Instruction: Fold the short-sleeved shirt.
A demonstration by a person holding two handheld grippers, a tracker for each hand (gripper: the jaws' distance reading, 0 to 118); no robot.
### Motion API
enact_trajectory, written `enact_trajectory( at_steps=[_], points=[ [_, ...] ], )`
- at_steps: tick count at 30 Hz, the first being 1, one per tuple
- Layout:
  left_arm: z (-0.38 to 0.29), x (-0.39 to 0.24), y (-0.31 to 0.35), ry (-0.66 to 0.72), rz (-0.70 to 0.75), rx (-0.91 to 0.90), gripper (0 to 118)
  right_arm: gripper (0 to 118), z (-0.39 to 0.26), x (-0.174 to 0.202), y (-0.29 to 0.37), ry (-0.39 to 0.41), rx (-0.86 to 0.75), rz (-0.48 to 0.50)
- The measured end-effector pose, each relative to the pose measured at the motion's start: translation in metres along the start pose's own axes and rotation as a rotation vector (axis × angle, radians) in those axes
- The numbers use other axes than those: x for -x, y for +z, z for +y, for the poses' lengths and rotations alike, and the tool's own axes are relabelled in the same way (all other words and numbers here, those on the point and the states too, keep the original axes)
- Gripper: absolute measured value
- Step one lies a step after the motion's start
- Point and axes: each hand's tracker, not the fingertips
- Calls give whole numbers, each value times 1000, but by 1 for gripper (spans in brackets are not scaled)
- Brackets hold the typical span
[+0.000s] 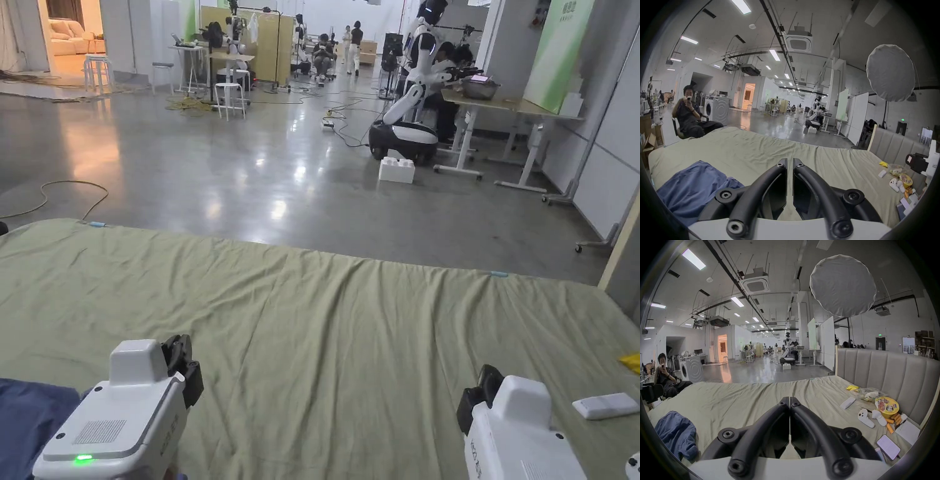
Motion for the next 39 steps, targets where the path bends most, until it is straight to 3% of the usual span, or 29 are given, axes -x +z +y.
enact_trajectory(
  at_steps=[5,9,17,19,20,21,22,24,25,32,34,36,37,38,39],
  points=[
    [-1,14,3,-64,9,38,6,1,-2,8,-1,20,12,10],
    [-14,45,9,-79,31,176,6,1,-8,18,-3,37,39,34],
    [-61,166,14,-23,169,503,10,1,-26,34,-8,77,103,70],
    [-75,191,10,-81,218,586,31,1,-30,39,-9,87,124,78],
    [-81,203,8,-98,223,609,48,1,-31,42,-10,91,135,83],
    [-88,215,4,-114,229,655,74,1,-33,43,-10,94,142,86],
    [-93,223,1,-115,232,691,86,1,-35,46,-9,101,150,90],
    [-104,239,-5,-103,229,767,101,1,-38,50,-10,114,166,96],
    [-110,246,-7,-92,217,775,101,1,-40,52,-9,118,169,97],
    [-150,275,-25,-139,312,905,100,1,-47,58,-8,151,203,105],
    [-154,274,-23,-49,273,843,96,1,-48,58,-8,163,207,104],
    [-151,269,-24,-51,299,852,89,1,-49,58,-7,175,209,101],
    [-150,265,-22,-51,288,844,78,1,-50,58,-6,174,207,102],
    [-151,264,-22,-57,238,797,56,1,-50,58,-6,171,207,106],
    [-152,257,-23,-79,211,764,19,1,-51,58,-6,169,207,113]
  ],
)
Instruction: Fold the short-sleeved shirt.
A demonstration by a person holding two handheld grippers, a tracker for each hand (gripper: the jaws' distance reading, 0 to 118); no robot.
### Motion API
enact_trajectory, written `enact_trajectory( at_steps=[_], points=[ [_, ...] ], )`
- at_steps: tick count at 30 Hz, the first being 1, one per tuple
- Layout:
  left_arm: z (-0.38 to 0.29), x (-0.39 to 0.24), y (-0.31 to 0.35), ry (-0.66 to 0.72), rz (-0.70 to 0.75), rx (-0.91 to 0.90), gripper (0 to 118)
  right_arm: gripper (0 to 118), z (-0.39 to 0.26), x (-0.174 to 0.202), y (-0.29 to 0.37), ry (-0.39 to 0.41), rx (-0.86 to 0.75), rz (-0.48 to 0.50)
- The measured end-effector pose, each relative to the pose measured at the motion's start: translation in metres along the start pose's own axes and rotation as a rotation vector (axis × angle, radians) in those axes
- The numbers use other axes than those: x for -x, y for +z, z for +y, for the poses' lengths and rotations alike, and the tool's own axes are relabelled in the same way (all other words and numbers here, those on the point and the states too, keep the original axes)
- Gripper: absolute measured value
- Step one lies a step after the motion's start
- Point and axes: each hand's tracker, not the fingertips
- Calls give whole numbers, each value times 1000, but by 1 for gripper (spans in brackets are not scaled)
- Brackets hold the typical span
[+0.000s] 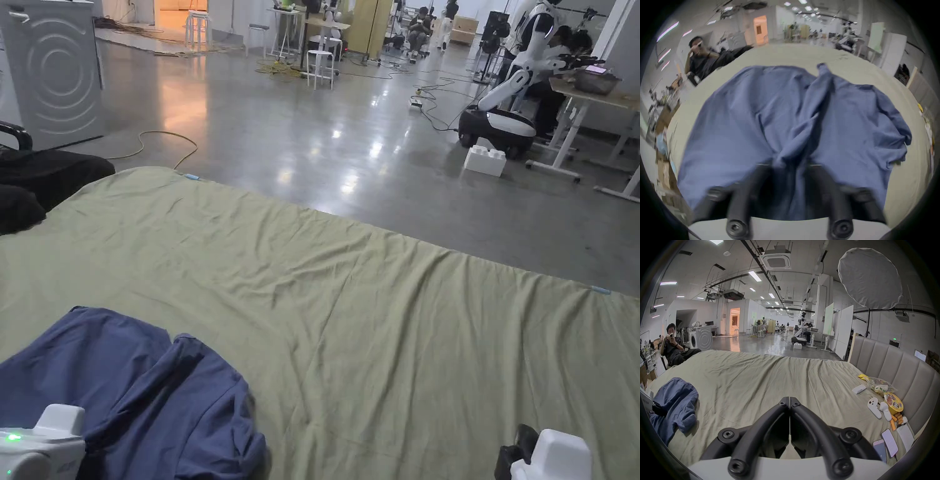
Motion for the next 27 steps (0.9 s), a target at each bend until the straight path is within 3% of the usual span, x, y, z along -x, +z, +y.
enact_trajectory(
  at_steps=[1,3,8,11,13,18,21,27],
  points=[
    [0,-9,-3,-94,32,-23,5,1,-1,2,-1,-7,14,8],
    [-6,-22,1,-169,80,11,5,1,-3,4,-2,2,19,5],
    [4,-2,10,24,25,-21,4,1,-3,6,1,-3,20,15],
    [16,0,34,-7,49,-107,4,1,-2,5,2,-8,16,22],
    [27,5,52,54,13,-155,4,1,0,4,2,-10,8,24],
    [60,-9,113,75,5,-320,4,1,6,-3,4,-21,-14,26],
    [92,-27,147,21,-18,-430,4,1,13,-10,7,-28,-54,-3],
    [153,-79,196,-38,-144,-594,4,1,23,-27,12,-63,-78,-7]
  ],
)
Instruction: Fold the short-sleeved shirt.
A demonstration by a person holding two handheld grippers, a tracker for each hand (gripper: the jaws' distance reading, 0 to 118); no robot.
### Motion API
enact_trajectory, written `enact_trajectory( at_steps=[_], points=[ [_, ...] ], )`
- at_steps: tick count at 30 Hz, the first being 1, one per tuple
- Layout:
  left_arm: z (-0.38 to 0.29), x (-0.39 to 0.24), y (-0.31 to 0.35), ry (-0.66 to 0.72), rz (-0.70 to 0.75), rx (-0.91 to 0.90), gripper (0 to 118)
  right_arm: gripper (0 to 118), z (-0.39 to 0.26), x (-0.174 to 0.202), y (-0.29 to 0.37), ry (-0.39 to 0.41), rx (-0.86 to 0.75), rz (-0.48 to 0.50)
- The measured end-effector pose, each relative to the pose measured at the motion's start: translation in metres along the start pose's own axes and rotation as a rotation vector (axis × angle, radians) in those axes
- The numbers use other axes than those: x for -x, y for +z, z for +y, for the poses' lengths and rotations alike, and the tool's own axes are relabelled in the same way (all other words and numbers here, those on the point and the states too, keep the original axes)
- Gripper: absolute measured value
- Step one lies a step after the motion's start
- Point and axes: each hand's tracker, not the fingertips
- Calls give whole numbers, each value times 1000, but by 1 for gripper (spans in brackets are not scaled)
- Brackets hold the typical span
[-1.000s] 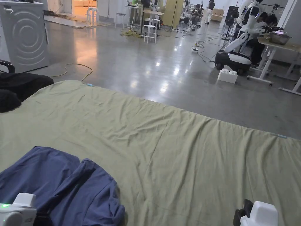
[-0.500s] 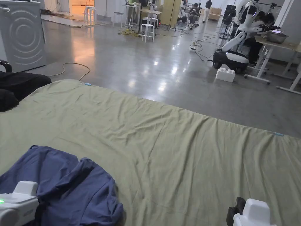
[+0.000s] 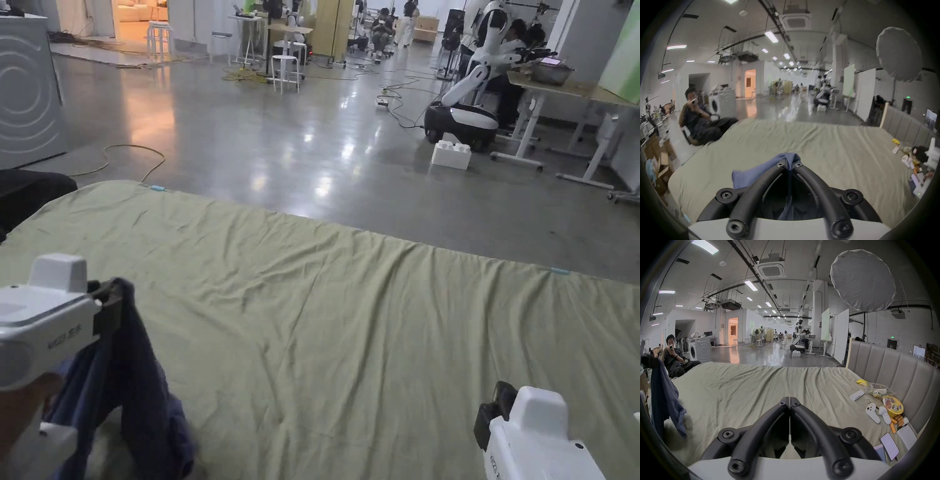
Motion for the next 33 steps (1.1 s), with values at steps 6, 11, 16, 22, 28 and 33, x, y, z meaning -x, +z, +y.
enact_trajectory(
  at_steps=[6,11,16,22,28,33],
  points=[
    [50,-93,3,-109,-185,-128,4,1,8,-26,12,11,-56,-47],
    [52,-186,0,-155,-390,-112,4,1,8,-56,19,-28,-54,-91],
    [15,-267,-19,-187,-501,5,4,1,1,-84,28,-24,-55,-137],
    [-62,-320,-35,-194,-604,221,4,1,-13,-107,34,-26,-16,-172],
    [-99,-325,-26,-174,-651,281,74,1,-21,-114,34,-26,13,-181],
    [-74,-297,-10,-131,-634,121,87,1,-15,-109,34,-41,17,-160]
  ],
)
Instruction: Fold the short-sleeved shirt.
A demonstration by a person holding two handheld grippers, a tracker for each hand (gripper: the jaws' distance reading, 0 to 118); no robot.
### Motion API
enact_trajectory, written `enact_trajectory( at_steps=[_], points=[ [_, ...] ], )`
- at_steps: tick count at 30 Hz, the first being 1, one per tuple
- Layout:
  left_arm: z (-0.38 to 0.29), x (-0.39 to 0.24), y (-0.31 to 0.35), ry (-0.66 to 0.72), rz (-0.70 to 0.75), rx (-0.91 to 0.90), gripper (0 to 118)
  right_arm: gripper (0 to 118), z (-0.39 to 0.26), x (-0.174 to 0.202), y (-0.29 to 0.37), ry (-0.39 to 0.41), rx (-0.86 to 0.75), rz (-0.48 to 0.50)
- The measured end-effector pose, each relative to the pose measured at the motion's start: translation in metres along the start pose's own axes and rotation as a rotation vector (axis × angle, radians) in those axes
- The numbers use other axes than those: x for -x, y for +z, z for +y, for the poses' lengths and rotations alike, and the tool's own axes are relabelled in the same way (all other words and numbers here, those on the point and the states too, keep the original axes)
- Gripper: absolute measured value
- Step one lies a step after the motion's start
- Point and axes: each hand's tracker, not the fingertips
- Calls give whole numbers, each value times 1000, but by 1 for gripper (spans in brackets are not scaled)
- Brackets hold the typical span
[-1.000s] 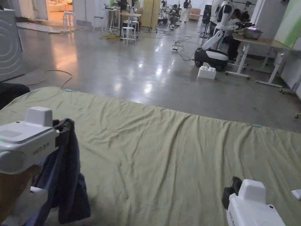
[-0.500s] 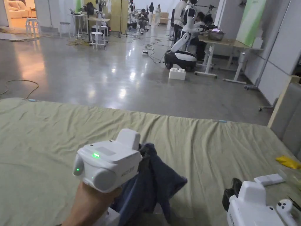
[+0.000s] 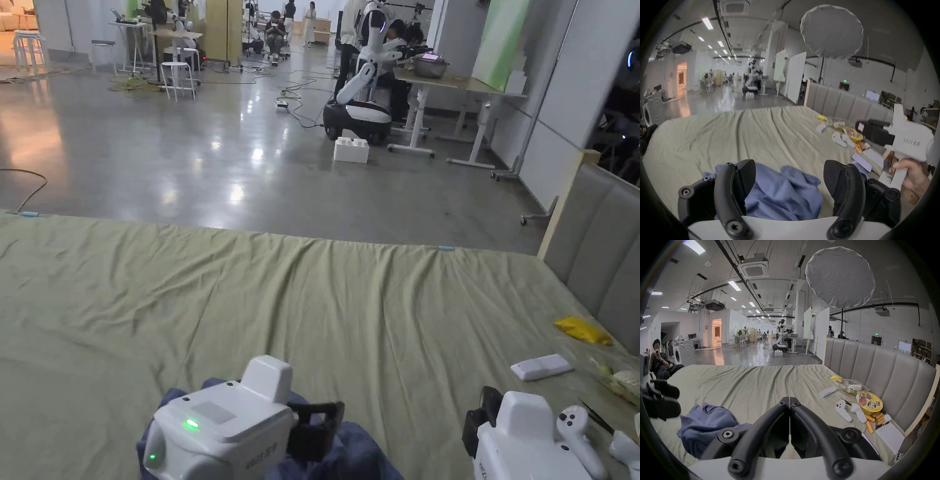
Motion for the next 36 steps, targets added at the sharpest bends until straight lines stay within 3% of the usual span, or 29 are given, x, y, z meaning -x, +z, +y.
enact_trajectory(
  at_steps=[5,8,10,12,15,21,27,35,36],
  points=[
    [18,25,35,26,180,-160,86,1,16,17,5,-6,-58,45],
    [22,37,52,42,310,-229,76,1,26,32,11,17,-139,66],
    [21,42,62,52,369,-273,50,1,30,41,13,32,-168,62],
    [21,47,70,50,427,-285,10,1,36,47,15,29,-185,76],
    [17,52,82,61,497,-311,3,1,40,54,15,28,-211,92],
    [7,65,93,21,539,-242,0,1,43,61,13,34,-208,97],
    [-7,91,94,80,587,-182,0,1,40,64,11,37,-192,107],
    [-70,144,55,203,526,234,1,1,24,59,6,58,-142,101],
    [-79,149,50,223,520,269,10,1,22,58,6,59,-132,99]
  ],
)
